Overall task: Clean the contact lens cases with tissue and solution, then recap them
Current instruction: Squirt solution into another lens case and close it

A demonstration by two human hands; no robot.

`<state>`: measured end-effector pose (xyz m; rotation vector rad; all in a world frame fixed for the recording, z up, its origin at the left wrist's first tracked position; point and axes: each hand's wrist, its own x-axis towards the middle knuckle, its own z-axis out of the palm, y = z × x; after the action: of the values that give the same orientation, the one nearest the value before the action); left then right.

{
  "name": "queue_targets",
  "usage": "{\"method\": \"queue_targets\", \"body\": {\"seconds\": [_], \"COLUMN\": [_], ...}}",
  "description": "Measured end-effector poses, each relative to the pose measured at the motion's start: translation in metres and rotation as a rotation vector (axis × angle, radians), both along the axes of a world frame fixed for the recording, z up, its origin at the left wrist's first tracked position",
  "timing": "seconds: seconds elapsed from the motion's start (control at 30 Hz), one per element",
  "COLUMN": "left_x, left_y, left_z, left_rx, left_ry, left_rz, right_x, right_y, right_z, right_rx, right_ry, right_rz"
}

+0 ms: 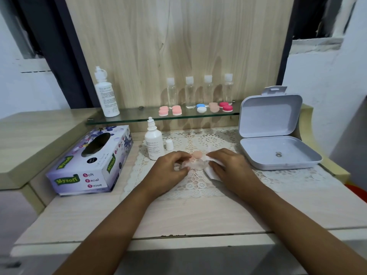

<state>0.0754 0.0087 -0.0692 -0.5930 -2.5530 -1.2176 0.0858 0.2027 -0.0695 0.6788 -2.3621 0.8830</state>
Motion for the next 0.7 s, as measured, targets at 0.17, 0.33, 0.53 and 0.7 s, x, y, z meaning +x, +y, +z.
{"method": "queue_targets", "body": {"seconds": [0.17, 0.33, 0.53, 0.7], "left_x": [-0.0012, -0.0016, -0.0033, -0.0068], "left_y": [-0.0014, -0.0016, -0.0031, -0.0099], "left_z": [-0.0015, -0.0020, -0.0020, -0.0024], "left_rx": [-0.083, -0.102, -0.125, -0.317], "left_ry": [0.040, 0.048, 0.033, 0.028], "left_rz": [0.020, 0.026, 0.054, 0.115], "right_x": [0.0024, 0.0008, -0.0012, -0.0015], "right_y": [0.0003, 0.0017, 0.0012, 0.0015], "right_z": [0.0013, -0.0024, -0.0038, -0.0045], "right_rx": [0.130, 0.351, 0.324, 0.240], "right_ry": [-0.077, -0.126, -0.123, -0.148], "right_rz": [-0.145, -0.244, -0.229, -0.203]}}
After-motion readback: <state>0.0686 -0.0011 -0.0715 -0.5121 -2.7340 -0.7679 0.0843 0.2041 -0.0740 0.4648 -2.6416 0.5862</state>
